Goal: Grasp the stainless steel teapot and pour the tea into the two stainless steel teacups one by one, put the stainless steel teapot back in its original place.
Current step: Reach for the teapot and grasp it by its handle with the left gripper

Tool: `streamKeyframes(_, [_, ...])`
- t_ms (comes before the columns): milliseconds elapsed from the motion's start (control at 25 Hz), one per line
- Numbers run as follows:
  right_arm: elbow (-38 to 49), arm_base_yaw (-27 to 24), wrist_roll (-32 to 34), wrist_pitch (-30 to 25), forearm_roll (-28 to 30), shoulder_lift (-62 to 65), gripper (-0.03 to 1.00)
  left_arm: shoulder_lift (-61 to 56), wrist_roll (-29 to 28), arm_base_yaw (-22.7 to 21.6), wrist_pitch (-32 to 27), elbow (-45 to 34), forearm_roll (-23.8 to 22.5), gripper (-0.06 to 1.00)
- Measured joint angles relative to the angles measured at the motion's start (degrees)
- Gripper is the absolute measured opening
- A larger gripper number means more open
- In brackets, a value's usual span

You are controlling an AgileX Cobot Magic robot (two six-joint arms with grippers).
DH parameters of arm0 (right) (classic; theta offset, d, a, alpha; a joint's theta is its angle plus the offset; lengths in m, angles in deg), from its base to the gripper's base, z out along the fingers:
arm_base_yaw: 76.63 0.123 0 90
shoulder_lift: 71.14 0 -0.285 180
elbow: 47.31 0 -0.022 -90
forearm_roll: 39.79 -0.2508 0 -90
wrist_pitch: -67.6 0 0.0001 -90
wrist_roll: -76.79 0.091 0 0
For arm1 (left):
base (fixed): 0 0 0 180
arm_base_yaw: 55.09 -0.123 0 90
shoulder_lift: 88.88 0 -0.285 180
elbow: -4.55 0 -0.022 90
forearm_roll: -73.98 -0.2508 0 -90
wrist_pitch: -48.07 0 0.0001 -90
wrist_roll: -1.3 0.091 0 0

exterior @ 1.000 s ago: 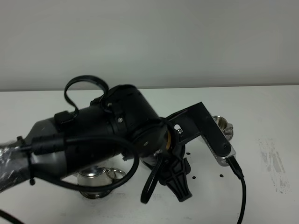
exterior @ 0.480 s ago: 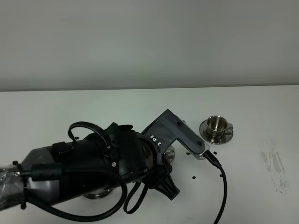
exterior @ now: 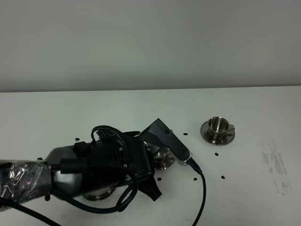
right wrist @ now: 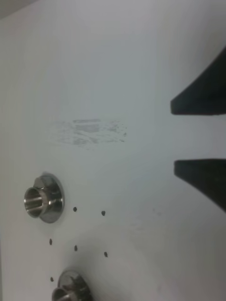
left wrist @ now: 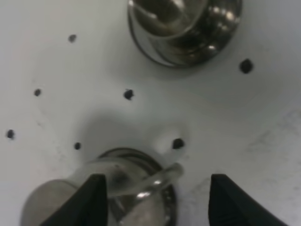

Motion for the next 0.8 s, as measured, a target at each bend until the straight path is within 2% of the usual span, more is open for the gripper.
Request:
streamKeyframes(120, [0.00, 0.00, 0.00, 0.00, 0.00, 0.00, 0.23, 1.51, -0.05, -0.82, 0.60, -0.05, -1.89, 0.50])
streamKeyframes(400, [0.00, 0.00, 0.00, 0.00, 0.00, 0.00, 0.23, 4.03, 1.40, -1.90, 6.17, -0.06, -0.94, 0.50])
streamKeyframes(800, [0.00, 0.00, 0.00, 0.00, 0.00, 0.00, 0.23, 6.24, 1.38, -3.33, 4.09, -0.06, 0.95, 0.50])
